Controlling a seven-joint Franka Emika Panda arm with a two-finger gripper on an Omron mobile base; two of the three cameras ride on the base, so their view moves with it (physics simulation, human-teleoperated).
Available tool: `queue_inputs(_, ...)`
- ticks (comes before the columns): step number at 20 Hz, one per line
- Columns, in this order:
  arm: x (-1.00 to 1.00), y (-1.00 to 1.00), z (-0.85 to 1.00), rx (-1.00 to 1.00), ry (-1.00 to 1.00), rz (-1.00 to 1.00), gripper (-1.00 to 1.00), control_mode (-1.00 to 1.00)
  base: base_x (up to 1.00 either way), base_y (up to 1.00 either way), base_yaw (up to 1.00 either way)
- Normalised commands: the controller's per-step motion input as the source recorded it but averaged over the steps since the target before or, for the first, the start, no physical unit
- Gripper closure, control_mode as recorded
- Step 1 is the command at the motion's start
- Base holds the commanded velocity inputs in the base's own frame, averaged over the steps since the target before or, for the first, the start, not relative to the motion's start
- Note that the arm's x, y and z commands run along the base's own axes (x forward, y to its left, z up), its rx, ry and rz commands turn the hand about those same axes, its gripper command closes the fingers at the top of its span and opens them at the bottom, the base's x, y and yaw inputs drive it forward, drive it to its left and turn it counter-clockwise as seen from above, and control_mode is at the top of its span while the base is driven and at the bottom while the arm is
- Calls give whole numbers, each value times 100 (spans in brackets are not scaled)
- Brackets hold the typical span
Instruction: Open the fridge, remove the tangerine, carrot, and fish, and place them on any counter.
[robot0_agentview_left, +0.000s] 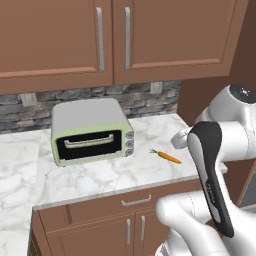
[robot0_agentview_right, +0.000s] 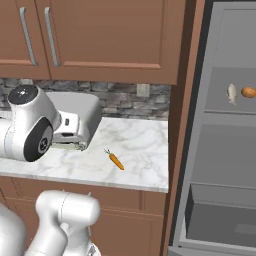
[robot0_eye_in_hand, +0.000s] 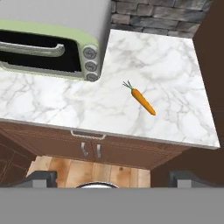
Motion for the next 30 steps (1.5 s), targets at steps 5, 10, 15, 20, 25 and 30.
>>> queue_inputs(5, -29, -2, 0, 0, 2, 0, -100, -100, 0, 0, 0)
queue_inputs(10, 0, 0, 0, 0, 0, 0, -100, -100, 0, 0, 0)
queue_inputs(15, 0, 0, 0, 0, 0, 0, -100, 100, -30, -4, 0)
queue_inputs(20, 0, 0, 0, 0, 0, 0, -100, 100, -99, -56, -4)
queue_inputs(25, 0, 0, 0, 0, 0, 0, -100, 100, -44, -59, -2)
queue_inputs(30, 0, 0, 0, 0, 0, 0, -100, 100, 24, -80, 0)
